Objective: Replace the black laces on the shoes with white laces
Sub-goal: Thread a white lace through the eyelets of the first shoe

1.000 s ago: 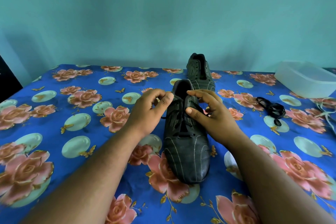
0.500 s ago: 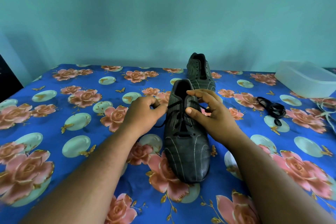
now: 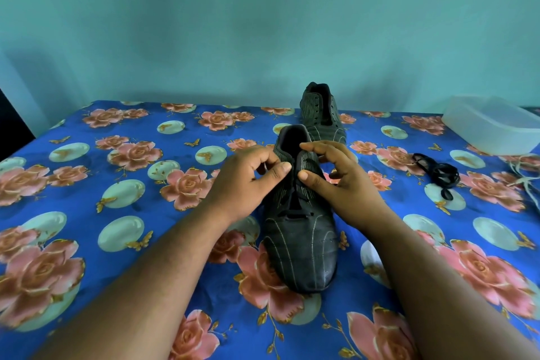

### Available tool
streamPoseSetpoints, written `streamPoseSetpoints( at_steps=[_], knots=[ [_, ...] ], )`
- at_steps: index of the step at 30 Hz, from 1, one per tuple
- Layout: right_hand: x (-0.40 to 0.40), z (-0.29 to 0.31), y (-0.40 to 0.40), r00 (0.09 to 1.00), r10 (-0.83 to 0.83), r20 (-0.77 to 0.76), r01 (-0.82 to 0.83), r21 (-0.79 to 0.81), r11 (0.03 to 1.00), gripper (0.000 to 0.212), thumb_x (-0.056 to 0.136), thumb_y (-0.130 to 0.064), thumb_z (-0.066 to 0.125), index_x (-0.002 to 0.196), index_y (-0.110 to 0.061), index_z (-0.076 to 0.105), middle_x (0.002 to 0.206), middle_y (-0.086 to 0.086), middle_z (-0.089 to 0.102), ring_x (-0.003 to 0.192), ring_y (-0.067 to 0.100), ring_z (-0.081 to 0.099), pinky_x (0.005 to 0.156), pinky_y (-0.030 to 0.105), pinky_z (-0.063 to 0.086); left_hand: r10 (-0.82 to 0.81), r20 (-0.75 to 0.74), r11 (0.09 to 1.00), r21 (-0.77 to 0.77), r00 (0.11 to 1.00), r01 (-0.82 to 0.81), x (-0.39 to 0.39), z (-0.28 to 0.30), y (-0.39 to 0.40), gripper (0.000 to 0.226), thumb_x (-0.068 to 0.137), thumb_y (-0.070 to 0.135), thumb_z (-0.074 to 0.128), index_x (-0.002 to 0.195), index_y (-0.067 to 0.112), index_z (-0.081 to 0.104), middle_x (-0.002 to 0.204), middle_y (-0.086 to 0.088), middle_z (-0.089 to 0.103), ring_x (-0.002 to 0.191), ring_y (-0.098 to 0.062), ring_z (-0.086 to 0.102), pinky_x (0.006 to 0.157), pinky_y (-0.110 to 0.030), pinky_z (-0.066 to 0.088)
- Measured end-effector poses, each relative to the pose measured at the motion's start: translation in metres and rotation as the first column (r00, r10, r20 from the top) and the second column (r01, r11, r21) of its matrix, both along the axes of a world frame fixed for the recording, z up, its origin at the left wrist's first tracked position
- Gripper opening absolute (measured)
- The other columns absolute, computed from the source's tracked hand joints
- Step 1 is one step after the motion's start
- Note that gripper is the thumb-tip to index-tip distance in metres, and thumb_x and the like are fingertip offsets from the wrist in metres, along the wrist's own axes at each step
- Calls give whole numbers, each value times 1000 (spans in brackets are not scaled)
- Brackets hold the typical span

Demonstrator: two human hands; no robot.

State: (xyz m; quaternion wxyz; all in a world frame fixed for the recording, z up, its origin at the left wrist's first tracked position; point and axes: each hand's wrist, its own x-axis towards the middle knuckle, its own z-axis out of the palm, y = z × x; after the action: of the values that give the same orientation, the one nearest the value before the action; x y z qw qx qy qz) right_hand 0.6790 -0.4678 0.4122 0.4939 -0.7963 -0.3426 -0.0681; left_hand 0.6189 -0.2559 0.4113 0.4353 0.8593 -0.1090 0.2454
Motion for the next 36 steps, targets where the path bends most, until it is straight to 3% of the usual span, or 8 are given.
streamPoseSetpoints(
  at_steps=[4, 8, 13, 16, 20, 29, 33, 36],
  knots=[
    [-1, 0, 0, 1000, 9, -12, -9, 6, 1000, 49, 85, -49, 70, 132, -38, 62, 136, -16, 52, 127, 1, 49, 93, 4, 36, 60, -55, 998, -25, 997, -62, -1, 1, 2, 30, 92, 41, 63, 73, 18, 63, 71, 5, 63, 73, -17, 60, 77, -36, 50],
    [-1, -1, 1, 1000, 6, -18, -6, 9, 1000, 48, 85, -49, 70, 131, -39, 62, 137, -16, 52, 127, 2, 49, 93, 4, 36, 188, -249, 977, -52, 950, -207, 1, -2, 9, 38, 95, 24, 67, 60, 15, 52, 47, 14, 47, 49, -6, 40, 54, -29, 31],
    [-3, 1, 1, 1000, 9, -23, -9, 20, 1000, 47, 85, -47, 70, 130, -40, 61, 136, -16, 52, 123, -2, 50, 86, 4, 38, 136, -221, 976, -138, 966, -169, -1, 0, 9, 28, 94, 45, 63, 79, 21, 64, 69, 16, 60, 66, -4, 51, 65, -29, 42],
    [-3, 1, 1, 1000, 7, -21, -7, 13, 1000, 46, 84, -51, 69, 130, -44, 60, 136, -18, 52, 124, 0, 50, 85, 5, 39, -12, -127, 986, -169, 992, -10, -2, 1, 4, 48, 94, 70, 46, 88, 25, 62, 87, 3, 59, 89, -14, 56, 85, -35, 47],
    [-3, 2, 1, 1000, 4, -24, -4, 15, 1000, 46, 85, -48, 70, 130, -43, 61, 136, -15, 52, 124, 0, 50, 85, 5, 39, -17, -54, 1000, -2, 998, 17, -1, 0, 0, 32, 100, 53, 53, 80, 28, 57, 78, 9, 56, 84, -20, 59, 96, -48, 47],
    [-4, 2, 0, 999, 0, -42, 0, 1, 1000, 47, 84, -52, 69, 130, -43, 60, 137, -17, 51, 125, 4, 49, 88, 4, 38, 76, -93, 995, -64, 993, -83, -2, 1, 10, 28, 87, 13, 73, 64, 3, 61, 58, 6, 57, 56, -1, 47, 57, -14, 36],
    [-5, 3, -2, 998, 3, -65, -4, -6, 1000, 50, 84, -53, 67, 132, -42, 59, 137, -18, 50, 125, 5, 50, 86, 5, 39, 188, -199, 970, -116, 962, -213, 1, 0, 23, 33, 89, 16, 71, 64, 0, 59, 49, 9, 51, 51, -8, 43, 55, -27, 38],
    [-4, 4, -6, 993, 25, -114, -27, -15, 1000, 56, 82, -54, 68, 136, -41, 57, 133, -20, 52, 122, 2, 51, 87, 13, 44, 252, -286, 950, -107, 925, -292, 2, -1, 23, 19, 91, 30, 72, 87, 13, 66, 76, 11, 63, 69, -10, 55, 64, -27, 42]
  ],
)
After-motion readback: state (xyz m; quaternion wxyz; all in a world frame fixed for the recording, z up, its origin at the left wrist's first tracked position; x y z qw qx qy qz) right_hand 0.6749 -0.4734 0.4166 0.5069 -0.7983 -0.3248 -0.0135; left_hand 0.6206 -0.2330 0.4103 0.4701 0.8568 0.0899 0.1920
